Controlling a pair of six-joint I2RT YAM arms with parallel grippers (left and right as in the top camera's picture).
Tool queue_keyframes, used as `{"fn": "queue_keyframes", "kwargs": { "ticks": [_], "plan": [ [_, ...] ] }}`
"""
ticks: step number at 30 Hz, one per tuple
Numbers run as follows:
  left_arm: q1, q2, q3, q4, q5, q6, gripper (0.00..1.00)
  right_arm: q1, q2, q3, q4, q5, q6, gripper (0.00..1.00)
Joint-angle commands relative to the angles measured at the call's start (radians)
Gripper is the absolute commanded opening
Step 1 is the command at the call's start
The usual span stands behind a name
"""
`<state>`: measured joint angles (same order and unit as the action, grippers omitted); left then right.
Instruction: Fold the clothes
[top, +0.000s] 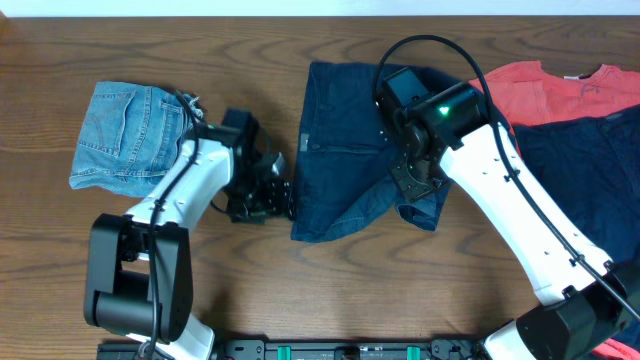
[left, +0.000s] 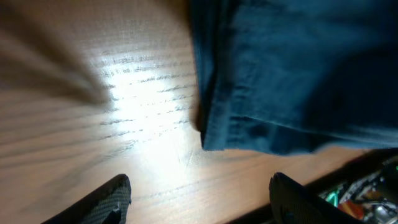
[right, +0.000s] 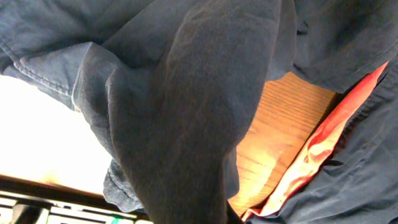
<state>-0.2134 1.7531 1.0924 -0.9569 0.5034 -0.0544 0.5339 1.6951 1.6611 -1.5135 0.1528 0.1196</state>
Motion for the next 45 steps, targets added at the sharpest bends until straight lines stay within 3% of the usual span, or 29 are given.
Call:
{"fn": "queue_keyframes", "kwargs": {
  "ticks": [1, 5, 14, 21, 25, 27, 28, 32, 38, 41, 45],
  "plan": [
    [-0.002, -0.002, -0.085, 0.064, 0.013, -0.150, 0.73, -0.005, -0.004, 0.004, 0.004, -0.005, 0.042, 0.01],
    [-0.002, -0.002, -0.186, 0.200, 0.017, -0.339, 0.73, -0.005, -0.004, 0.004, 0.005, -0.006, 0.045, 0.01],
    [-0.003, -0.002, -0.272, 0.361, 0.114, -0.481, 0.71, -0.005, -0.004, 0.004, 0.008, -0.007, 0.045, 0.01],
    [-0.048, 0.005, -0.274, 0.365, 0.113, -0.538, 0.47, -0.005, -0.004, 0.004, 0.011, -0.007, 0.045, 0.01],
    [-0.077, 0.021, -0.274, 0.384, 0.109, -0.553, 0.40, -0.005, -0.004, 0.004, 0.011, -0.006, 0.052, 0.01],
    [-0.080, 0.026, -0.275, 0.383, 0.105, -0.544, 0.23, -0.005, -0.004, 0.004, 0.011, -0.006, 0.052, 0.01],
    [-0.079, 0.026, -0.274, 0.383, 0.106, -0.533, 0.09, -0.005, -0.004, 0.004, 0.010, -0.006, 0.052, 0.01],
    [-0.020, 0.008, -0.256, 0.344, 0.106, -0.490, 0.06, -0.005, -0.004, 0.004, 0.000, -0.007, 0.052, 0.02],
    [0.154, -0.038, -0.145, 0.217, 0.053, -0.361, 0.06, -0.005, -0.004, -0.035, -0.013, -0.060, 0.051, 0.17],
    [0.198, -0.057, -0.111, 0.195, 0.053, -0.322, 0.06, -0.003, -0.004, -0.114, 0.033, -0.103, 0.051, 0.37],
    [0.201, -0.068, -0.110, 0.203, 0.047, -0.303, 0.06, -0.003, -0.004, -0.252, 0.131, -0.186, 0.051, 0.43]
  ]
}}
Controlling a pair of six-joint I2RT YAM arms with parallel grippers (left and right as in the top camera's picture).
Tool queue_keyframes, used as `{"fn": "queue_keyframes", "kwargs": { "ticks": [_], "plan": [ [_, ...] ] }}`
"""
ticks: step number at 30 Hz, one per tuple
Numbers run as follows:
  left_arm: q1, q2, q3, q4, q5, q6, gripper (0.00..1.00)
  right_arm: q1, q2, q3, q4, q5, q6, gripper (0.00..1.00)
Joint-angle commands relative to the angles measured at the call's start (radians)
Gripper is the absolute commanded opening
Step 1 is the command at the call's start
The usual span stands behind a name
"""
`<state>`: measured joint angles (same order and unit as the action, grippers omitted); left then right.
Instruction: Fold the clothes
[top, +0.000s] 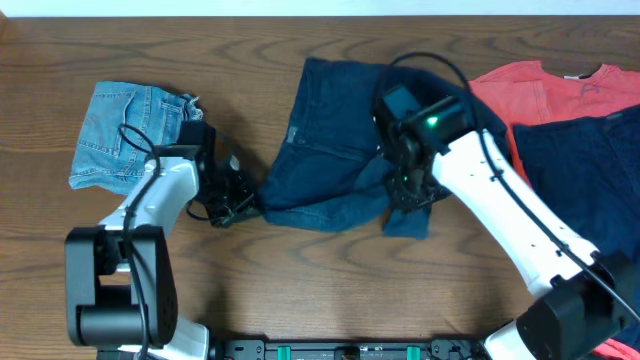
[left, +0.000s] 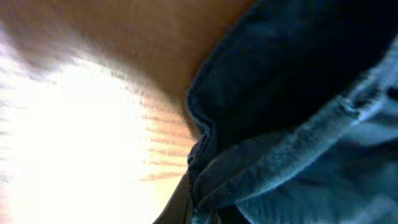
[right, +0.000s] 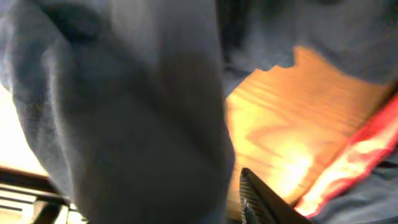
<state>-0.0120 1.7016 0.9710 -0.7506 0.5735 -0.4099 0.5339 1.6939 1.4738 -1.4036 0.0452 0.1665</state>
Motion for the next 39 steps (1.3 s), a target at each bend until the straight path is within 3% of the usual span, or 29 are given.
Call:
{"fn": "queue_keyframes", "kwargs": {
  "ticks": [1, 9, 15, 20, 26, 32, 39],
  "plan": [
    [0.000, -0.017, 0.011, -0.004, -0.029, 0.055, 0.06, -0.003, -0.003, -0.107, 0.050, -0.109, 0.004, 0.42],
    [0.000, -0.018, 0.015, 0.012, -0.053, 0.063, 0.06, -0.003, -0.003, -0.290, 0.215, -0.251, 0.003, 0.47],
    [0.000, -0.019, 0.059, 0.010, -0.070, 0.085, 0.06, -0.005, -0.004, -0.290, 0.261, -0.254, -0.003, 0.41],
    [0.000, -0.019, 0.174, -0.044, -0.089, 0.103, 0.06, -0.002, -0.004, -0.291, 0.204, -0.259, 0.021, 0.54],
    [0.000, -0.029, 0.347, -0.155, -0.273, 0.125, 0.06, -0.002, -0.004, -0.292, 0.191, -0.259, 0.039, 0.62],
    [0.000, -0.037, 0.396, -0.158, -0.316, 0.126, 0.06, 0.041, -0.003, -0.306, 0.218, -0.278, 0.050, 0.61],
    [0.000, -0.041, 0.438, -0.148, -0.343, 0.129, 0.06, 0.073, -0.003, -0.327, 0.378, -0.293, 0.072, 0.56]
  ]
}}
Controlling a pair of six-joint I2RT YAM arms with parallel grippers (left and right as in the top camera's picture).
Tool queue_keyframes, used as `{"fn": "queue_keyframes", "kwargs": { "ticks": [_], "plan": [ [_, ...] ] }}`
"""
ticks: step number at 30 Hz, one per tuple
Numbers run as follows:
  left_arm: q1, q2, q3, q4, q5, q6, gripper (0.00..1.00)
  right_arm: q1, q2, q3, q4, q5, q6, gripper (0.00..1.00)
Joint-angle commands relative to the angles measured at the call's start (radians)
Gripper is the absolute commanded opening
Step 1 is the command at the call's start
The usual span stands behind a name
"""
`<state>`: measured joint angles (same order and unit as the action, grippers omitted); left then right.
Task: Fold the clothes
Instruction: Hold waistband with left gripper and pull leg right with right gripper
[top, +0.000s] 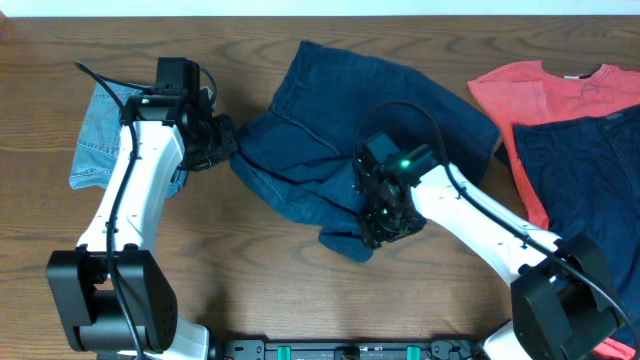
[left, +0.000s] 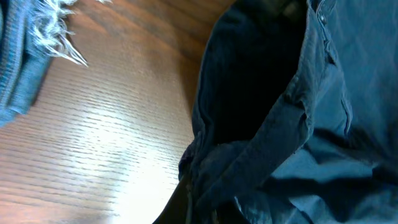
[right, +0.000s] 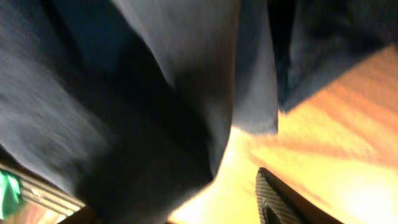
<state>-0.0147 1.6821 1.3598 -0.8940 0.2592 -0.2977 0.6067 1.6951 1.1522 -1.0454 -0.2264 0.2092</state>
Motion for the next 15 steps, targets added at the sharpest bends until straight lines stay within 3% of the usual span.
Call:
{"fn": "queue_keyframes", "kwargs": {
  "ticks": [1, 9, 15],
  "plan": [
    [0.003, -0.026, 0.052, -0.006, -0.024, 0.017, 0.06, -0.003, -0.005, -0.006, 0.018, -0.041, 0.029, 0.56],
    [0.003, -0.053, 0.052, -0.007, -0.025, 0.017, 0.06, 0.075, -0.005, -0.038, -0.063, -0.078, 0.011, 0.61],
    [0.003, -0.053, 0.052, -0.006, -0.024, 0.017, 0.06, 0.170, -0.004, -0.121, 0.109, 0.008, 0.110, 0.64]
  ]
}}
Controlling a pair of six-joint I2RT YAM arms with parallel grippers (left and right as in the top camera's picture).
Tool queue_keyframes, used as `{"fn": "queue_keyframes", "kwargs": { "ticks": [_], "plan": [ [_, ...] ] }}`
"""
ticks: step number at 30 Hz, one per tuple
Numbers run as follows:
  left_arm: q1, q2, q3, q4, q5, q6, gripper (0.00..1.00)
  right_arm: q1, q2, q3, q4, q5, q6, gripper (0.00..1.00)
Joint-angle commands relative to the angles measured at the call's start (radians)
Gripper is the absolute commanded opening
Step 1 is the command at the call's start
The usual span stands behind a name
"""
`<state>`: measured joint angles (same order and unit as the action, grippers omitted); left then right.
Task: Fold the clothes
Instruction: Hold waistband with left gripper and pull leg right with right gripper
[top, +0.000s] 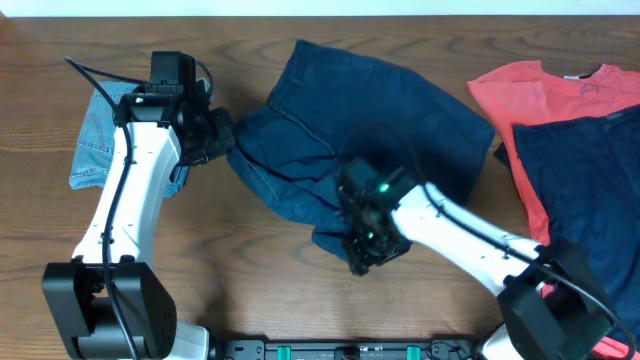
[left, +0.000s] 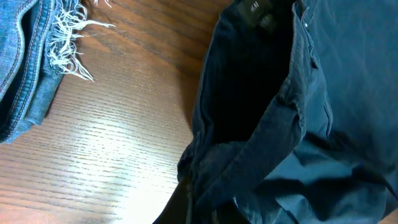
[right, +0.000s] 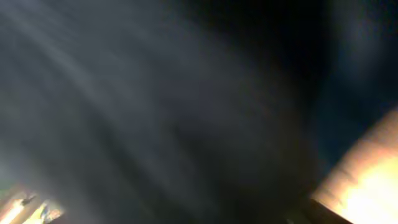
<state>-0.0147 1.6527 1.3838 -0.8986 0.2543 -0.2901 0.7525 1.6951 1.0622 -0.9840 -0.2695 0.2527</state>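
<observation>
A dark blue denim garment (top: 380, 110) lies spread across the middle of the table in the overhead view. My left gripper (top: 228, 136) is shut on its left edge; the left wrist view shows the bunched cloth (left: 292, 106) caught at the gripper (left: 198, 204). My right gripper (top: 362, 250) sits at the garment's crumpled front edge, shut on it. Blurred dark cloth (right: 155, 106) fills the right wrist view and hides the fingers.
Folded light blue jeans (top: 98, 150) lie at the far left, their frayed hem (left: 56, 43) close to my left gripper. A red shirt (top: 560, 85) and a navy garment (top: 590, 170) lie at the right. Bare wooden table (top: 200, 270) runs along the front.
My right gripper has moved a little left and toward the front edge with the garment's lower edge. The left gripper has shifted only slightly, still holding the left edge.
First my left gripper stood open by the garment's front left corner while the right held cloth on its right side. Then the left was shut on that corner. Later it held the corner up near the light jeans, with the garment turned and spread wider, as now.
</observation>
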Motion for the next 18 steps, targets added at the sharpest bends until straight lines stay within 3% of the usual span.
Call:
{"fn": "queue_keyframes", "kwargs": {
  "ticks": [1, 6, 8, 10, 12, 15, 18],
  "plan": [
    [0.003, -0.023, 0.028, -0.002, -0.019, 0.010, 0.06, 0.028, -0.004, -0.043, 0.086, 0.068, 0.074, 0.66],
    [0.003, -0.023, 0.028, -0.002, -0.005, 0.009, 0.06, 0.027, -0.004, -0.098, 0.284, 0.087, 0.076, 0.69],
    [0.003, -0.023, 0.028, -0.002, -0.004, 0.009, 0.06, 0.027, -0.004, -0.111, 0.317, 0.116, 0.079, 0.54],
    [0.003, -0.024, 0.028, -0.002, -0.004, 0.009, 0.06, 0.027, -0.004, -0.111, 0.314, 0.174, 0.108, 0.22],
    [0.003, -0.028, 0.031, 0.004, -0.004, 0.009, 0.06, 0.026, -0.005, -0.108, 0.297, 0.177, 0.097, 0.05],
    [0.005, -0.042, 0.059, 0.009, -0.004, 0.009, 0.06, 0.012, -0.005, -0.055, 0.137, 0.232, 0.067, 0.01],
    [0.005, -0.066, 0.122, 0.010, -0.005, 0.009, 0.06, -0.026, -0.008, 0.070, -0.158, 0.446, 0.089, 0.01]
  ]
}}
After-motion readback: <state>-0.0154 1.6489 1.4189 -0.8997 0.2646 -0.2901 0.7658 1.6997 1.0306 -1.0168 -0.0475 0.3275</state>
